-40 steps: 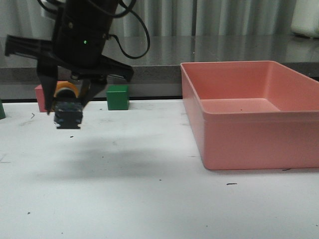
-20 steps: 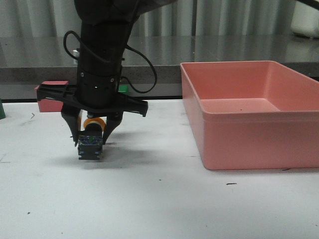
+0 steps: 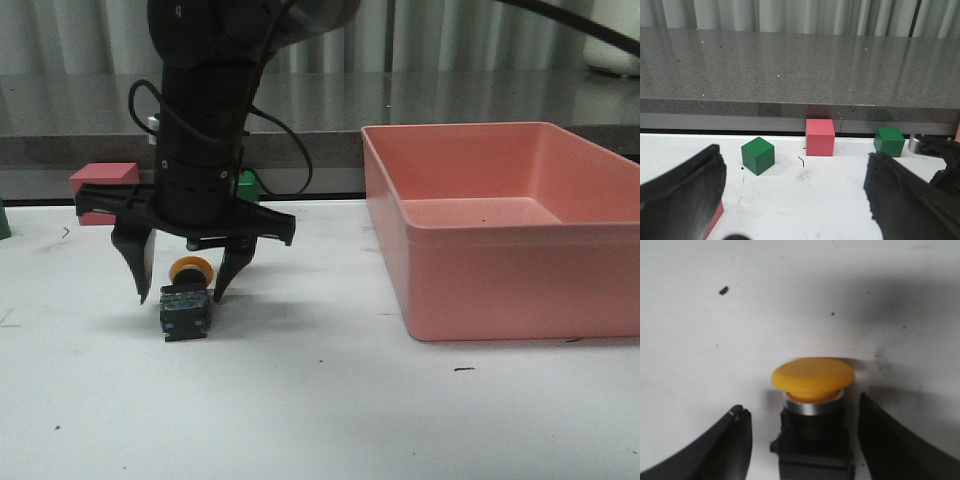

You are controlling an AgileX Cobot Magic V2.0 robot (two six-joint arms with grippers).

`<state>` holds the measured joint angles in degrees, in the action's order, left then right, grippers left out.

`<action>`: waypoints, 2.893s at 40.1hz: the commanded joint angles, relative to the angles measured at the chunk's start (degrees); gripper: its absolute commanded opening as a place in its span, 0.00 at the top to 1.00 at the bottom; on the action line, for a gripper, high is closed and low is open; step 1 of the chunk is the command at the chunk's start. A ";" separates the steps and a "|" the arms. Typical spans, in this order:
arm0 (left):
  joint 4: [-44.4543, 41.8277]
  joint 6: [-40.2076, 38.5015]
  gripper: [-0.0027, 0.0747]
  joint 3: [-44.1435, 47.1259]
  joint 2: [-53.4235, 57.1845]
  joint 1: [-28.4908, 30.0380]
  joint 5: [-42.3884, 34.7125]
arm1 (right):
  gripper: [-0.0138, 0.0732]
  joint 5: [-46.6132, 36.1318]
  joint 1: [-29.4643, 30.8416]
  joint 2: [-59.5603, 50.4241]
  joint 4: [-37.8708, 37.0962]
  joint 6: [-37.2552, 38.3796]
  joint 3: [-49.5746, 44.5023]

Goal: Place and stand button with both arms
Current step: 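Lower the button onto the table and open the right gripper, then raise the right gripper away from the button lying on its side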

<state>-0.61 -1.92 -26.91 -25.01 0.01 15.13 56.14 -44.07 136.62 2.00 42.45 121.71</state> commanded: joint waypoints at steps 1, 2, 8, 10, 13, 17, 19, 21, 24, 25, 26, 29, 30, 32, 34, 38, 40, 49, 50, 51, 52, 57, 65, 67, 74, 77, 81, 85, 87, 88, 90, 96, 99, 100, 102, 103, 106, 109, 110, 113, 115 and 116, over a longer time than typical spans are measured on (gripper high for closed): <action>0.15 -0.52 0.26 -2.21 -0.69 -0.01 -4.03 | 0.28 1.11 -0.10 -7.61 -1.24 -1.34 4.21; 0.15 -0.52 0.26 -2.21 -0.69 -0.01 -4.03 | 0.28 1.34 -0.15 -8.16 -1.39 -2.50 4.93; 0.15 -0.52 0.26 -2.21 -0.69 -0.01 -4.03 | 0.41 1.63 -0.15 -11.51 -1.39 -7.71 7.33; 0.15 -0.52 0.26 -2.21 -0.69 -0.01 -4.03 | 0.51 2.09 -0.15 -12.41 -1.39 -8.85 7.72; 0.15 -0.52 0.26 -2.21 -0.69 -0.01 -4.03 | 0.69 2.83 -0.10 -13.54 -1.51 -9.42 8.10; 0.15 -0.52 0.26 -2.21 -0.69 -0.01 -4.03 | 0.93 4.58 0.21 -15.40 -1.65 -10.86 8.10; 0.15 -0.52 0.26 -2.21 -0.69 -0.01 -4.03 | 0.91 6.23 0.74 -16.61 -2.00 -11.05 8.10; 0.15 -0.52 0.26 -2.21 -0.69 -0.01 -4.03 | 0.92 7.85 1.41 -17.74 -2.77 -11.78 8.10; 0.15 -0.52 0.26 -2.21 -0.69 -0.01 -4.03 | 0.92 10.29 2.94 -19.41 -3.17 -14.71 8.10; 0.15 -0.52 0.26 -2.21 -0.69 -0.01 -4.03 | 0.92 11.34 3.48 -20.07 -3.17 -15.75 8.10; 0.15 -0.52 0.26 -2.08 -0.69 -0.01 -4.16 | 0.92 12.22 4.25 -20.74 -3.11 -17.04 8.10; 0.15 -0.52 0.26 -2.07 -0.69 -0.01 -4.04 | 0.92 16.18 6.70 -22.54 -3.11 -20.89 8.10; 0.15 -0.52 0.26 -2.07 -0.69 -0.01 -4.04 | 0.92 17.42 7.42 -23.16 -3.11 -22.01 8.10; 0.15 -0.52 0.26 -2.07 -0.69 -0.01 -4.04 | 0.92 20.49 9.14 -24.30 -3.11 -24.60 8.10; 0.15 -0.52 0.26 -2.07 -0.69 -0.01 -4.04 | 0.92 20.69 10.89 -25.67 -2.96 -27.04 7.51; 0.15 -0.52 0.26 -2.07 -0.69 -0.01 -4.04 | 0.92 20.69 14.54 -29.08 -2.96 -29.57 5.06; 0.15 -0.52 0.26 -2.07 -0.69 -0.01 -4.04 | 0.92 20.69 17.12 -31.38 -2.96 -30.86 3.00; 0.15 -0.52 0.26 -2.07 -0.69 -0.01 -4.04 | 0.92 19.63 29.72 -43.08 -2.96 -34.96 -14.51; 0.15 -0.52 0.26 -2.07 -0.69 -0.01 -4.04 | 0.92 19.07 31.42 -44.77 -2.96 -35.40 -16.52; 0.15 -0.52 0.26 -2.07 -0.69 -0.01 -4.04 | 0.92 18.18 32.57 -46.05 -2.96 -35.87 -19.23; 0.15 -0.52 0.26 -2.07 -0.69 -0.01 -4.04 | 0.92 17.34 33.94 -47.78 -2.96 -35.87 -21.89; 0.15 -0.52 0.26 -2.07 -0.69 -0.01 -4.04 | 0.92 11.99 39.23 -55.51 -3.04 -35.87 -33.33; 0.15 -0.52 0.26 -2.07 -0.69 -0.01 -4.04 | 0.92 1.39 39.88 -68.78 -4.78 -36.32 -52.37; 0.15 -0.52 0.26 -2.07 -0.69 -0.01 -4.04 | 0.92 -2.21 39.88 -72.46 -4.78 -36.32 -57.08; 0.15 -0.52 0.26 -2.07 -0.69 -0.01 -4.04 | 0.92 -12.03 39.88 -85.60 -4.84 -36.32 -71.65; 0.15 -0.52 0.26 -2.07 -0.69 -0.01 -4.04 | 0.92 -16.42 39.88 -91.89 -5.43 -36.32 -77.75; 0.15 -0.52 0.26 -2.07 -0.69 -0.01 -4.14 | 0.92 -20.40 39.88 -100.81 -6.82 -36.32 -84.49; 0.15 -0.52 0.26 -2.07 -0.69 -0.01 -4.14 | 0.92 -23.98 39.88 -109.84 -7.79 -36.32 -90.47; 0.15 -0.52 0.26 -2.07 -0.69 -0.01 -4.14 | 0.92 -25.18 39.88 -114.10 -8.09 -36.32 -93.00; 0.15 -0.52 0.26 -2.07 -0.69 -0.01 -4.14 | 0.92 -25.57 39.88 -116.36 -8.14 -36.32 -94.26; 0.15 -0.52 0.26 -2.07 -0.69 -0.01 -4.14 | 0.92 -26.20 39.88 -119.48 -8.14 -36.32 -95.82; 0.15 -0.52 0.26 -2.07 -0.69 -0.01 -4.14 | 0.92 -26.82 39.88 -127.29 -8.14 -36.32 -98.60; 0.15 -0.52 0.26 -2.07 -0.69 -0.01 -4.77 | 0.92 -26.69 39.88 -128.83 -8.14 -36.32 -98.60; 0.15 -0.52 0.26 -2.07 -0.69 -0.01 -5.18 | 0.92 -26.69 39.88 -129.05 -8.14 -36.32 -98.60; 0.61 -0.52 0.26 -2.07 -0.69 -0.01 -5.92 | 0.92 -26.69 39.88 -129.18 -8.14 -36.32 -98.60; 1.85 -0.52 0.26 -2.07 -0.69 -0.01 -6.32 | 0.92 -26.64 39.88 -129.17 -8.14 -36.32 -98.60; 4.34 -0.52 0.26 -2.07 -1.08 -0.01 -7.51 | 0.92 -26.64 39.88 -129.17 -8.14 -36.32 -98.60; 4.67 -0.52 0.26 -2.20 -2.63 -0.01 -7.74 | 0.92 -26.64 39.88 -129.17 -8.14 -36.32 -98.60; 4.76 -0.52 0.26 -2.29 -3.75 -0.03 -7.74 | 0.92 -26.64 39.88 -129.17 -8.14 -36.32 -98.60; 6.58 -0.52 0.26 -3.59 -7.89 -0.03 -7.35 | 0.92 -26.64 39.88 -129.17 -8.14 -36.32 -98.60; 8.07 -0.52 0.26 -5.05 -11.08 -0.58 -6.47 | 0.92 -26.64 39.88 -129.17 -8.14 -36.32 -98.60; 8.64 -0.52 0.26 -6.14 -12.51 -0.97 -5.83 | 0.92 -26.64 39.88 -129.17 -8.14 -36.32 -98.60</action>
<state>5.43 -1.92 -28.82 -32.92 0.01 12.52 34.21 -4.55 6.70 -5.26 6.63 21.76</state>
